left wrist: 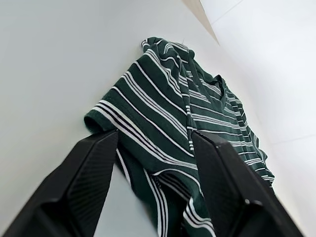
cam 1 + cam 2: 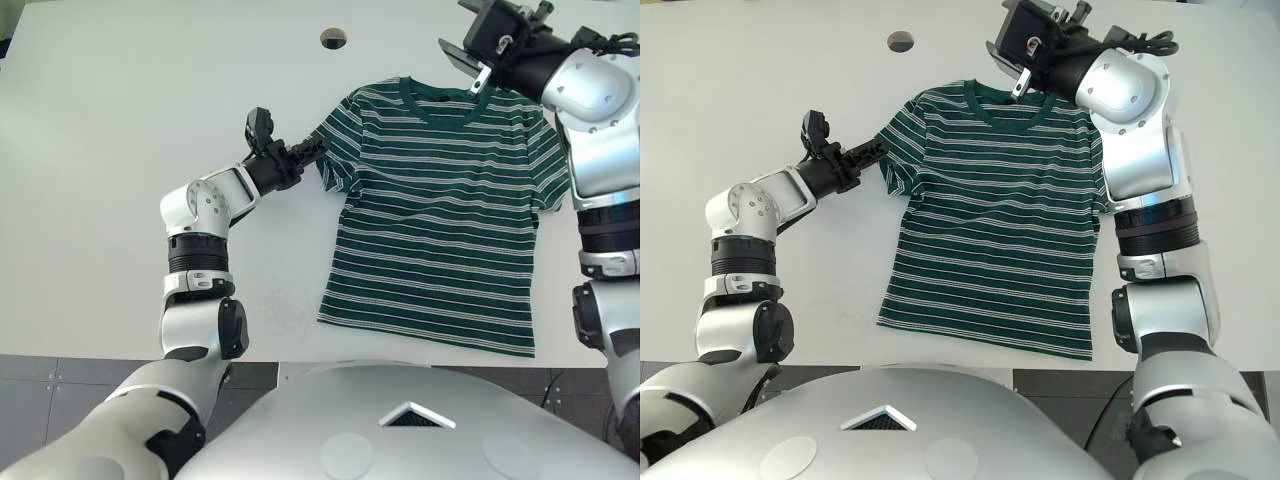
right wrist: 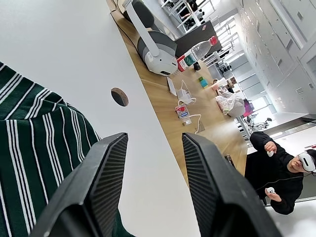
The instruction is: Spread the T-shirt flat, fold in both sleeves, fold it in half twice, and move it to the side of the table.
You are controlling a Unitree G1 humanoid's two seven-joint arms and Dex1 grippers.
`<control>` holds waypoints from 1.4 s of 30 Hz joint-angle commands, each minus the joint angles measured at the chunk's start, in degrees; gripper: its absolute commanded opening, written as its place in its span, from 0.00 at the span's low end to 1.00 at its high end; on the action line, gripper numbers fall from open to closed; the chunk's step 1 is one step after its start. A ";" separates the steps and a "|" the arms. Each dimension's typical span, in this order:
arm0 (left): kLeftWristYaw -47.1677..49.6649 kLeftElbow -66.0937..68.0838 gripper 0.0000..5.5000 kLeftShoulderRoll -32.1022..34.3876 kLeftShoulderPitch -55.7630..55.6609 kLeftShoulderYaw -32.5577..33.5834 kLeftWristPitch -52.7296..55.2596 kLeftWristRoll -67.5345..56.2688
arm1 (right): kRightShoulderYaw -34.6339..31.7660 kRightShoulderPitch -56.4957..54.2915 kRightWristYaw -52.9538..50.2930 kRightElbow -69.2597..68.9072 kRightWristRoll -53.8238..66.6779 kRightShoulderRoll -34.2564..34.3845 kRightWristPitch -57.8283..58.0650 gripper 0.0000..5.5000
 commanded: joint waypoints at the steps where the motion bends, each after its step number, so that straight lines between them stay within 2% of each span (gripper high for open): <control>1: 1.65 2.89 0.47 -0.90 2.04 -0.45 -0.27 1.80 | 0.40 -0.53 0.93 0.84 0.00 -0.04 -0.61 0.37; 8: 0.06 4.85 0.26 -0.59 1.81 -1.36 -2.66 2.39 | 0.52 -0.72 0.85 1.33 0.07 0.36 -1.43 0.37; 9: 0.02 5.20 0.20 -0.58 1.59 -1.35 -2.91 2.43 | 0.52 -0.70 0.84 1.37 0.04 0.40 -1.50 0.37; 16: 0.18 6.26 0.03 -0.70 1.27 -0.51 -4.21 2.51 | 0.45 -0.98 0.90 2.08 0.19 0.83 -1.87 0.37; 25: -0.20 5.12 0.02 0.05 0.71 -0.02 -4.86 2.56 | 0.50 -0.95 1.22 2.39 0.13 0.80 -2.14 0.37; 42: -0.82 4.77 0.02 5.79 -1.50 6.20 -4.10 0.59 | 0.90 -0.21 0.69 3.33 -0.06 1.90 -2.87 0.37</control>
